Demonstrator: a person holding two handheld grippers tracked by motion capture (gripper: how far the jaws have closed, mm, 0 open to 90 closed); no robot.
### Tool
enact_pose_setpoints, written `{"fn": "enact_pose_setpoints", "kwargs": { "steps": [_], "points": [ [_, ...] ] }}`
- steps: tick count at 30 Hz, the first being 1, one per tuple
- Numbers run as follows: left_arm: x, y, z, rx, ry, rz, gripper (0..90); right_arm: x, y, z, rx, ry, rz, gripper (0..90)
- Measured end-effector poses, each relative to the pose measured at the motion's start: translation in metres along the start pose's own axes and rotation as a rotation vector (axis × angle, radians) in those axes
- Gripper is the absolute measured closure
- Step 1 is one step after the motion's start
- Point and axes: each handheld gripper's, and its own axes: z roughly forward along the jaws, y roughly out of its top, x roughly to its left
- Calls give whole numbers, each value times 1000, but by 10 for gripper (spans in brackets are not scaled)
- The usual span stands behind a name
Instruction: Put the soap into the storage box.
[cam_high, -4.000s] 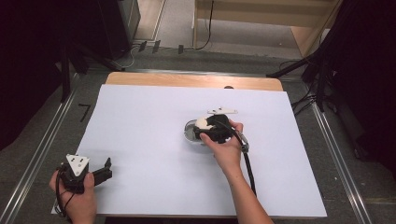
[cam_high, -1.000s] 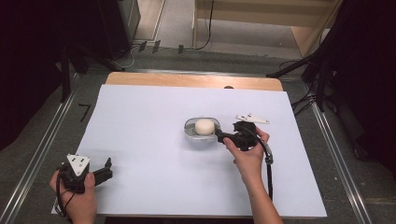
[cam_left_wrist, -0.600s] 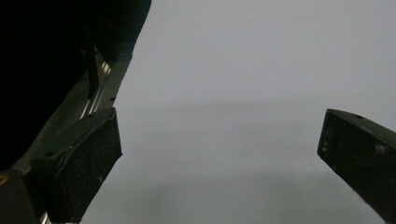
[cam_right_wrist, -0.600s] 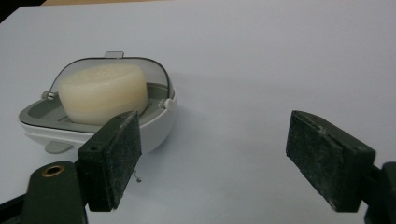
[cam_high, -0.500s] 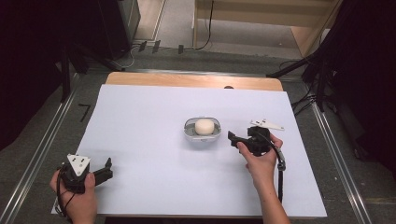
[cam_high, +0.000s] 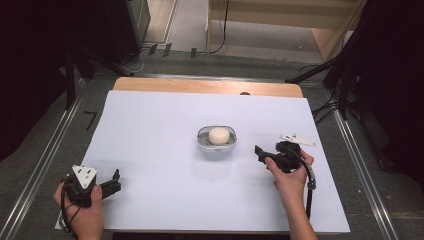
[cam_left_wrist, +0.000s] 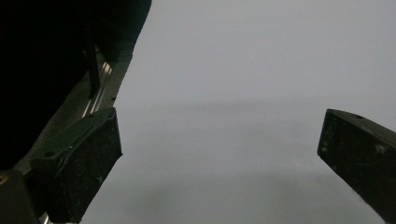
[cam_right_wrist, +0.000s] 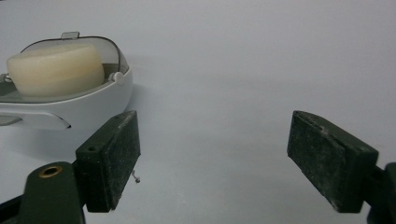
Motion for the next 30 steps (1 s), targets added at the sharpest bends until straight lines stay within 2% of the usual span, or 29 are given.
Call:
{"fn": "enact_pose_setpoints", "kwargs": {
  "steps": [12,23,30],
  "points": [
    [-1,0,0,0,1,1,2,-21,-12,-9,0,-15,10,156],
    [-1,0,0,-2,3,2,2,-46,-27,-19,-2,-36,30,143],
    [-1,0,0,-1,4,3,2,-55,-33,-24,-7,-44,38,141]
  ]
}}
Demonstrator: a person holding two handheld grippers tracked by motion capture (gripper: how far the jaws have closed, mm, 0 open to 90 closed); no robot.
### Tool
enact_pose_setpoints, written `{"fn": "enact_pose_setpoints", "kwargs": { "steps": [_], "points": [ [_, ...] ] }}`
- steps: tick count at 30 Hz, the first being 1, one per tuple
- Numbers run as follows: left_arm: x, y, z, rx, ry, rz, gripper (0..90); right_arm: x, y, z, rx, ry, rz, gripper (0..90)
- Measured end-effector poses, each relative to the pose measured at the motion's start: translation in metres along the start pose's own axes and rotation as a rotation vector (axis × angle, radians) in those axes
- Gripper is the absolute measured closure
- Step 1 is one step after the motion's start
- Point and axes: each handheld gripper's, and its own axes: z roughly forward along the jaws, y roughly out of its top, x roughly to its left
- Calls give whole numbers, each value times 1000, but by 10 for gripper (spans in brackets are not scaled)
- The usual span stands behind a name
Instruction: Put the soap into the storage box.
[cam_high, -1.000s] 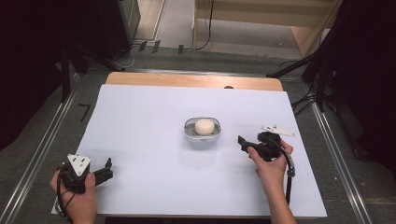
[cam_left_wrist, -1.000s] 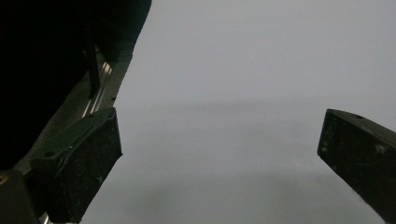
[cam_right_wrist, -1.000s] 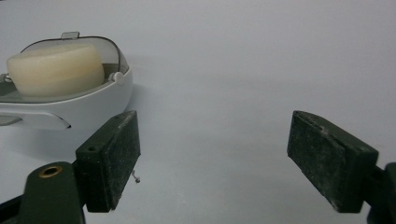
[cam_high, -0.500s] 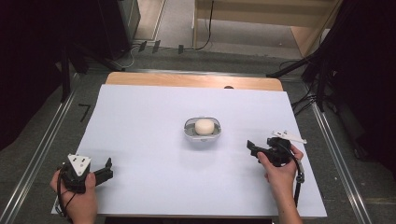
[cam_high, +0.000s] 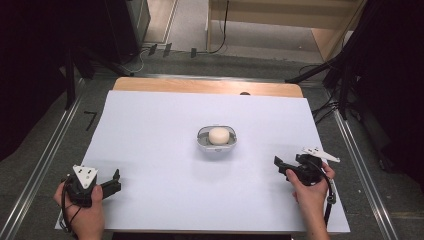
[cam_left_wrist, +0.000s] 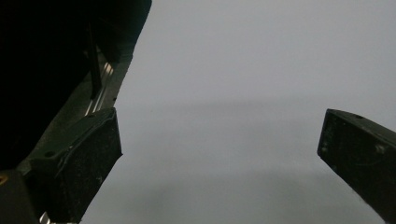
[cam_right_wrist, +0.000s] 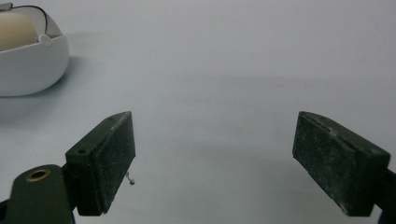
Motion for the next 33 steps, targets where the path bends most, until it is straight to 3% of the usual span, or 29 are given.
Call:
{"fn": "enact_pose_setpoints", "kwargs": {
  "steps": [15,33],
  "points": [
    [0,0,0,0,0,0,2,-20,-13,-10,-3,-26,21,140],
    [0,0,0,-3,4,-1,2,-55,-27,-34,-24,-78,61,140]
  ]
}}
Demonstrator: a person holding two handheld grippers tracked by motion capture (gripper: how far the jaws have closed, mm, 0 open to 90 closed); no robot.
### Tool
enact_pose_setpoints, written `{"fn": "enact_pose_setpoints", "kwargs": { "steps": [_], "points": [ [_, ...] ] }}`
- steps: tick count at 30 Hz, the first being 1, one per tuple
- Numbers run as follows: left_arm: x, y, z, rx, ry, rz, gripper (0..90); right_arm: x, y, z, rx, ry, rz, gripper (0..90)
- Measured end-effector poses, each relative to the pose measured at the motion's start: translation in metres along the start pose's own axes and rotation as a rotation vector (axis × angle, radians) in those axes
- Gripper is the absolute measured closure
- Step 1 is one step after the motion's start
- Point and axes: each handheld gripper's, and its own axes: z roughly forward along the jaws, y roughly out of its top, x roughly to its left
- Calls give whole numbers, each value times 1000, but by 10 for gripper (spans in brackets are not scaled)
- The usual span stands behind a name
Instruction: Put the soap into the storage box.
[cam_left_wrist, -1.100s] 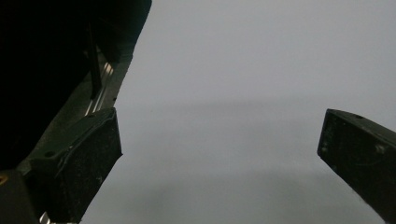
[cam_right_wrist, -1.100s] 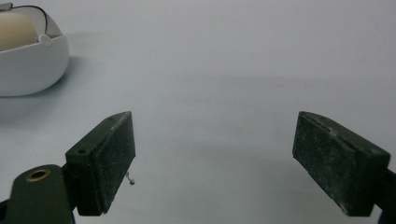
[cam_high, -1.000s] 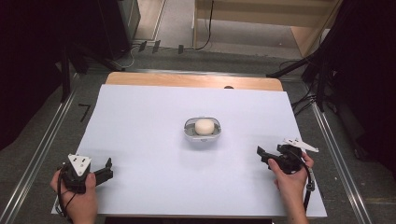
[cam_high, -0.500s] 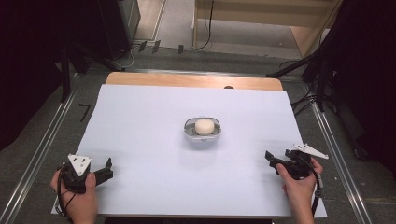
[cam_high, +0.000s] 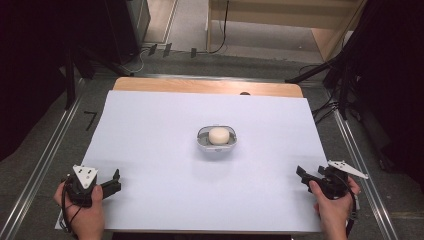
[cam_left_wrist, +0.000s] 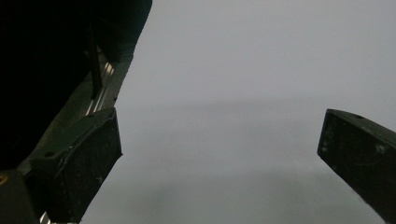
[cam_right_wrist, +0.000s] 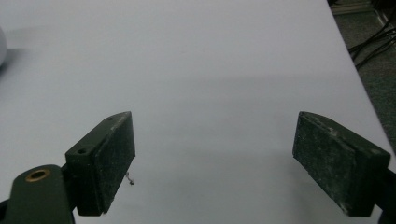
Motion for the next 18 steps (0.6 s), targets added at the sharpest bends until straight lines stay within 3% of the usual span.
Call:
{"fn": "enact_pose_setpoints", "kwargs": {
  "steps": [11,18],
  "points": [
    [0,0,0,3,-3,-1,2,-31,-10,-21,-10,-53,24,139],
    [1,0,-1,3,-3,-1,2,-41,-14,-28,-25,-57,35,139]
  ]
}}
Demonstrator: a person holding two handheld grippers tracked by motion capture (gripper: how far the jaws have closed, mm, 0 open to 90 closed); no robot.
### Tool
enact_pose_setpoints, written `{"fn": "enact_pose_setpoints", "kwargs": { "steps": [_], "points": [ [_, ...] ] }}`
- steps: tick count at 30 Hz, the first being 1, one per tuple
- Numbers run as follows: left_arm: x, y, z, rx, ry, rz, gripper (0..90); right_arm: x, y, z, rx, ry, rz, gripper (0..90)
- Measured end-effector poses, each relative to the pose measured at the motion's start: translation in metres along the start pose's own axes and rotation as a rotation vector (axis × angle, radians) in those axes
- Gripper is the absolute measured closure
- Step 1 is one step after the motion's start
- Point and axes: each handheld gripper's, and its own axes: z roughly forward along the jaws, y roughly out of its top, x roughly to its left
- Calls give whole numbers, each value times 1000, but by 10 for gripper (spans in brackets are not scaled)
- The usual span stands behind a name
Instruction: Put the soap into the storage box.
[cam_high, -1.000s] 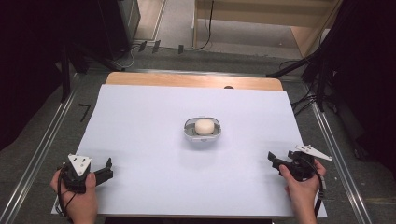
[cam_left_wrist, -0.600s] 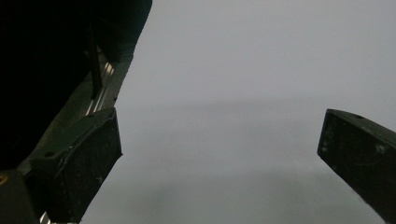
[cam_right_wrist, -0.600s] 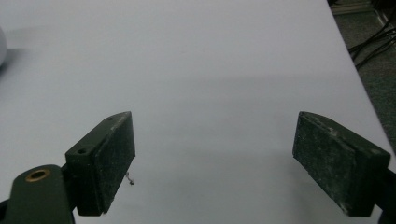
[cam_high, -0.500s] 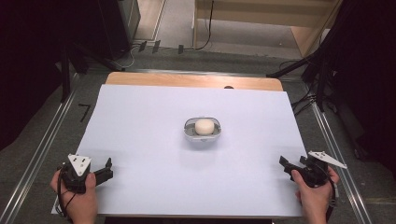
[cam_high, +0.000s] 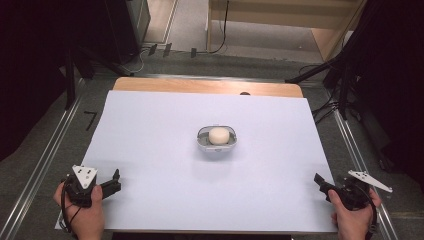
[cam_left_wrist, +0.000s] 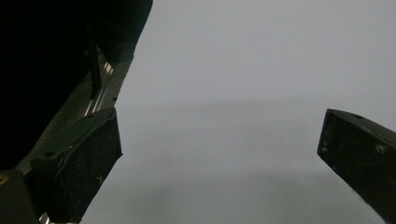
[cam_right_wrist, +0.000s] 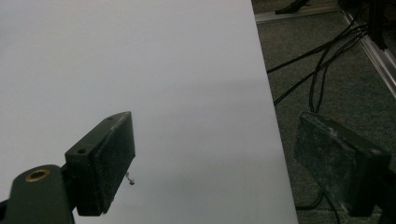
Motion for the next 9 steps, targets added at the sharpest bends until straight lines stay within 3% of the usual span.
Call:
{"fn": "enact_pose_setpoints", "kwargs": {
  "steps": [9],
  "points": [
    [2,1,2,16,-8,-20,2,1,-5,-3,-17,7,-20,142]
  ]
}}
